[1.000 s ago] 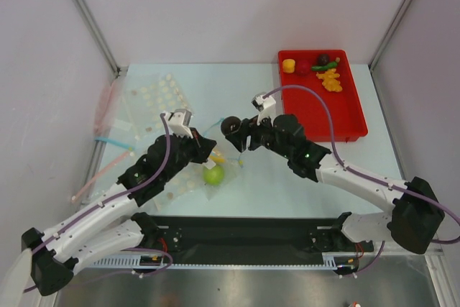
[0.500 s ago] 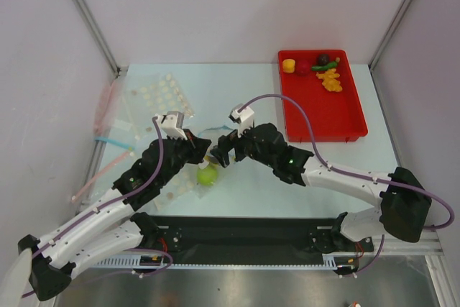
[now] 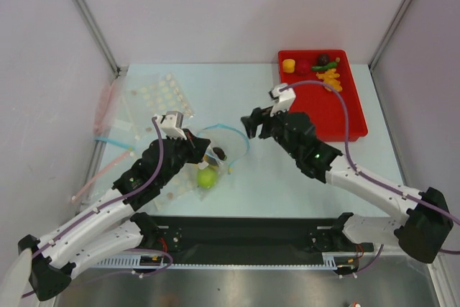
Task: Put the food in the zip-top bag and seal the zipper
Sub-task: Pick up the fake fruit from the bin.
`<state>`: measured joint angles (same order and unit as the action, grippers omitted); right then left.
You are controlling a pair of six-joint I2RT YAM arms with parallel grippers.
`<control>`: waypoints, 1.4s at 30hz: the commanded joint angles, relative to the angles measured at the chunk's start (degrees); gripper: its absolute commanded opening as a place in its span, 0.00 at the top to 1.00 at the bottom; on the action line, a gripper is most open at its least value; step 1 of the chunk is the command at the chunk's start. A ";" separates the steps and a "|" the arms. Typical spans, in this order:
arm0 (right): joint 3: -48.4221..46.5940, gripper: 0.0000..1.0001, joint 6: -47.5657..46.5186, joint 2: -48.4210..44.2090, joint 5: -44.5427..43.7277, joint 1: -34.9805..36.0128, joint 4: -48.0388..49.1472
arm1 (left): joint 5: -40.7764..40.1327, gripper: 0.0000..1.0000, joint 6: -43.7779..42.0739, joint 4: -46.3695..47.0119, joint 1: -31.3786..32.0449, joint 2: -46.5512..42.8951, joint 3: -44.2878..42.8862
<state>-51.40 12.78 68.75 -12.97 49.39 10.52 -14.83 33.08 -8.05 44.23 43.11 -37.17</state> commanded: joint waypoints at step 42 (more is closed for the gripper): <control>-80.41 0.00 22.29 76.58 15.16 -48.95 -28.34 | 2.08 1.00 -0.03 2.08 -0.28 4.88 -1.41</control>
<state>-123.44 32.01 140.20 0.19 1.48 -14.11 -13.52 33.01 -6.94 44.23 48.05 -37.17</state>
